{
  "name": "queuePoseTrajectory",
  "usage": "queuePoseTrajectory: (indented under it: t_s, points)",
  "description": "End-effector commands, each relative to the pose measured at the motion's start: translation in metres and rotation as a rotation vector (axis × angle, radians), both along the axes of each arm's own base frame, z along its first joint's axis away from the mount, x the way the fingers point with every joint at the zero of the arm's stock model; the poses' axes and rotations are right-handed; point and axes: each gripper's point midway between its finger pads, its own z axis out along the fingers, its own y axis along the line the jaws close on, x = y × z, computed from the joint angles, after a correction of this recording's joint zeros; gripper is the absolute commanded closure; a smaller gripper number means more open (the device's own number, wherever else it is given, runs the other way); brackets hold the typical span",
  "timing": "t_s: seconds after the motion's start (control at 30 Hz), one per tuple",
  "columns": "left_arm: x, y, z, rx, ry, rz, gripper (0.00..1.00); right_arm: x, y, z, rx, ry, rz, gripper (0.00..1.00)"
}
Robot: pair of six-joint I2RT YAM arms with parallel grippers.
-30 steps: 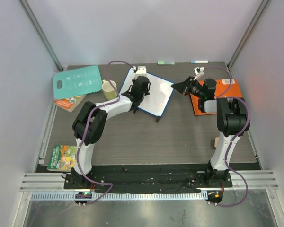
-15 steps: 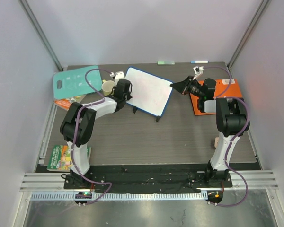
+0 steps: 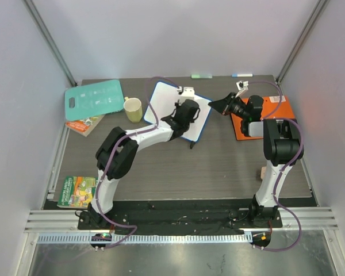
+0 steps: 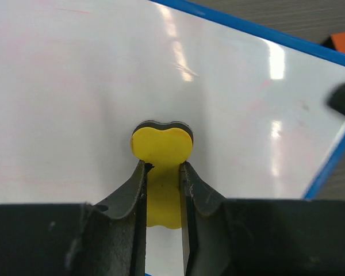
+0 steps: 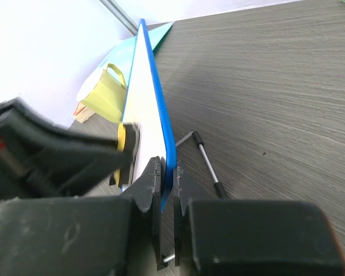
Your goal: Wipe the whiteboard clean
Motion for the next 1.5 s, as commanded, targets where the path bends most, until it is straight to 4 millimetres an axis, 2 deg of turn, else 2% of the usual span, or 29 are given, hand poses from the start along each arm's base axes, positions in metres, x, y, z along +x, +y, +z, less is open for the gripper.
queuePoseTrajectory:
  t_s: [0.0, 0.13, 0.17, 0.2, 0.27, 0.3, 0.33, 0.37, 0.4, 0.5, 0.57, 0.6, 0.67, 0.7, 0.77, 0.83, 0.87, 0.93, 0.97, 1.1, 1.13, 1.2, 1.3, 1.37, 1.47]
  points:
    - [-0.052, -0.063, -0.078, -0.007, 0.208, -0.234, 1.00, -0.014, 0.023, 0.034, -0.062, -0.223, 0.124, 0.99]
    - [-0.048, -0.042, -0.083, 0.040, 0.206, -0.174, 1.00, -0.014, 0.023, 0.033, -0.062, -0.220, 0.126, 0.99]
    - [-0.042, -0.025, -0.089, 0.047, 0.218, -0.142, 1.00, -0.014, 0.023, 0.034, -0.062, -0.221, 0.124, 0.99]
    - [-0.040, -0.016, -0.089, 0.040, 0.222, -0.126, 1.00, -0.014, 0.023, 0.033, -0.063, -0.219, 0.124, 0.98]
    - [-0.032, 0.004, -0.081, 0.011, 0.216, -0.083, 1.00, -0.014, 0.023, 0.032, -0.062, -0.218, 0.124, 0.99]
    - [-0.026, 0.030, -0.089, 0.016, 0.234, -0.037, 1.00, -0.014, 0.023, 0.034, -0.062, -0.221, 0.124, 0.99]
    - [-0.021, 0.041, -0.078, 0.002, 0.218, -0.012, 1.00, -0.014, 0.023, 0.034, -0.063, -0.222, 0.124, 0.99]
    - [-0.019, 0.051, -0.077, 0.004, 0.214, 0.011, 1.00, -0.014, 0.022, 0.033, -0.063, -0.221, 0.124, 0.99]
    - [-0.015, 0.076, -0.082, 0.023, 0.222, 0.062, 1.00, -0.015, 0.023, 0.033, -0.062, -0.220, 0.126, 0.99]
    - [-0.009, 0.105, -0.075, 0.030, 0.209, 0.125, 1.00, -0.014, 0.023, 0.035, -0.062, -0.224, 0.125, 0.99]
    - [-0.006, 0.111, -0.073, 0.034, 0.202, 0.142, 1.00, -0.015, 0.023, 0.034, -0.061, -0.222, 0.126, 0.99]
    - [-0.005, 0.110, -0.074, 0.030, 0.206, 0.140, 1.00, -0.015, 0.023, 0.033, -0.061, -0.220, 0.126, 0.99]
    - [-0.004, 0.096, -0.075, -0.004, 0.222, 0.096, 1.00, -0.015, 0.023, 0.034, -0.060, -0.221, 0.126, 0.98]
    - [-0.005, 0.089, -0.082, -0.009, 0.236, 0.079, 1.00, -0.014, 0.023, 0.034, -0.060, -0.222, 0.126, 0.99]
    - [-0.009, 0.058, -0.077, -0.011, 0.223, 0.012, 1.00, -0.014, 0.022, 0.035, -0.060, -0.224, 0.124, 0.99]
    - [-0.018, 0.036, -0.084, 0.025, 0.222, -0.043, 1.00, -0.014, 0.023, 0.034, -0.060, -0.222, 0.126, 0.99]
    - [-0.029, 0.009, -0.079, 0.024, 0.207, -0.101, 1.00, -0.015, 0.023, 0.034, -0.061, -0.222, 0.126, 0.99]
    - [-0.043, -0.014, -0.087, 0.040, 0.213, -0.150, 1.00, -0.015, 0.023, 0.033, -0.060, -0.219, 0.126, 0.99]
    - [-0.054, -0.033, -0.087, 0.031, 0.216, -0.192, 1.00, -0.014, 0.023, 0.034, -0.060, -0.219, 0.126, 0.98]
    - [-0.081, -0.074, -0.099, -0.037, 0.247, -0.284, 1.00, -0.014, 0.022, 0.034, -0.060, -0.219, 0.123, 0.99]
    - [-0.086, -0.078, -0.106, -0.038, 0.263, -0.293, 1.00, -0.014, 0.023, 0.033, -0.060, -0.219, 0.124, 0.98]
    - [-0.096, -0.090, -0.109, -0.046, 0.268, -0.326, 1.00, -0.014, 0.023, 0.034, -0.060, -0.221, 0.124, 0.99]
    - [-0.102, -0.099, -0.118, -0.055, 0.298, -0.360, 1.00, -0.014, 0.024, 0.034, -0.059, -0.219, 0.126, 0.98]
    - [-0.102, -0.097, -0.121, -0.043, 0.303, -0.357, 1.00, -0.014, 0.022, 0.034, -0.059, -0.221, 0.123, 0.99]
    - [-0.093, -0.078, -0.125, -0.009, 0.298, -0.299, 1.00, -0.014, 0.023, 0.033, -0.058, -0.217, 0.123, 0.98]
